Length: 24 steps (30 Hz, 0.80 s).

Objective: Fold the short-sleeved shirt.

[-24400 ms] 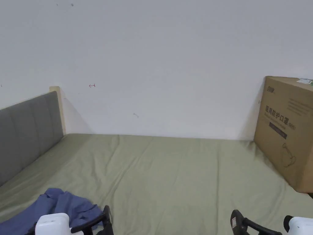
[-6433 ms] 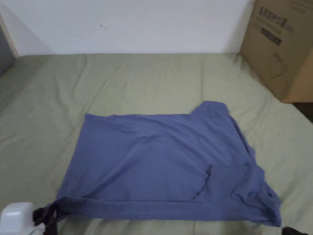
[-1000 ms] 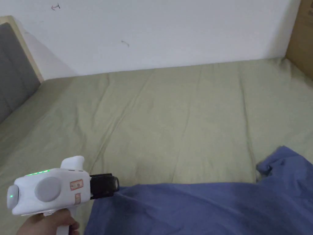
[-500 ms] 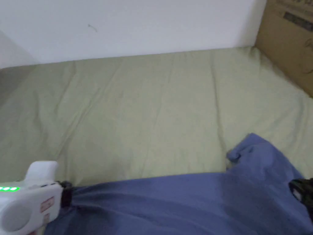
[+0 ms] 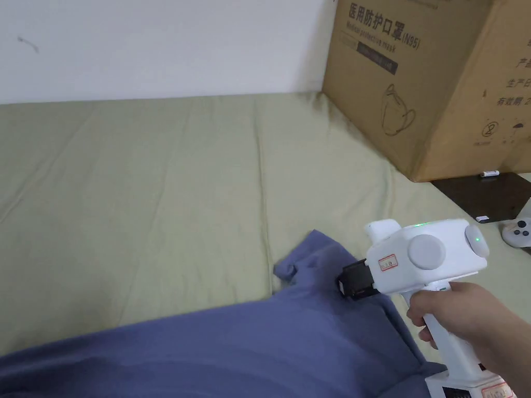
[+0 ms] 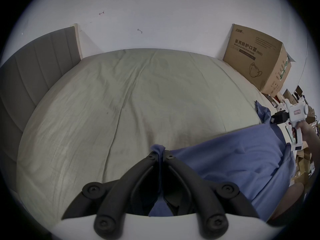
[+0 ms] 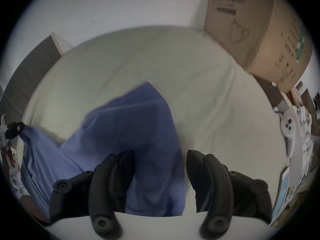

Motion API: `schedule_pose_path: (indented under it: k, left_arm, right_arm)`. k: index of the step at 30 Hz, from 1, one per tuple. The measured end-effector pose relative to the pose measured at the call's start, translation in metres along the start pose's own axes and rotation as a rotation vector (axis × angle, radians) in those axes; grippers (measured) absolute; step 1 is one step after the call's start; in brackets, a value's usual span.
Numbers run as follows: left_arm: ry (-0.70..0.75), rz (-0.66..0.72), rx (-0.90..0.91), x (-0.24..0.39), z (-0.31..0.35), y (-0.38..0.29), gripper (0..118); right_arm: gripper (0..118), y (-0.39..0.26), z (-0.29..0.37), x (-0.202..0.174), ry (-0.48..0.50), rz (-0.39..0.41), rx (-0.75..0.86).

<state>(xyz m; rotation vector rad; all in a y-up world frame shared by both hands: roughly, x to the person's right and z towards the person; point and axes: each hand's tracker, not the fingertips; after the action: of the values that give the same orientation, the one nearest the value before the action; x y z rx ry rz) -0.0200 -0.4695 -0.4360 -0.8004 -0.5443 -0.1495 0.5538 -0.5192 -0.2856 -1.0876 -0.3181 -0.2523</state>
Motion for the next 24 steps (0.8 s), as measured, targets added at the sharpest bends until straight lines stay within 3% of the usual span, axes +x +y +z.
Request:
schedule_pose_path:
  k: [2, 3, 4, 5, 6, 16, 24]
  left_arm:
    - [-0.001, -0.002, -0.004, 0.0, 0.002, -0.002, 3]
    - [-0.002, -0.003, -0.005, 0.0, 0.002, -0.004, 3]
    - [-0.003, -0.007, 0.001, 0.0, 0.004, -0.005, 3]
    - [-0.002, -0.011, 0.017, 0.001, 0.007, -0.006, 3]
    - [-0.006, -0.011, 0.028, 0.001, 0.011, -0.006, 3]
    - [-0.045, 0.049, 0.115, -0.007, 0.088, 0.0, 3]
    - [-0.109, 0.091, 0.061, -0.019, 0.159, -0.067, 3]
  right_arm:
    - [61, -0.007, 0.005, 0.006, 0.03, -0.02, 0.075]
    - [53, -0.008, 0.007, 0.008, 0.017, -0.025, 0.074]
    - [39, -0.013, 0.013, 0.006, 0.004, -0.038, 0.09]
    - [4, -0.015, 0.017, 0.009, 0.004, -0.039, 0.095]
    - [0, -0.017, 0.024, 0.011, 0.026, -0.064, 0.116]
    - [0, -0.061, 0.168, 0.004, 0.129, -0.031, 0.383]
    - [0, -0.174, 0.256, -0.004, 0.167, 0.052, 0.359]
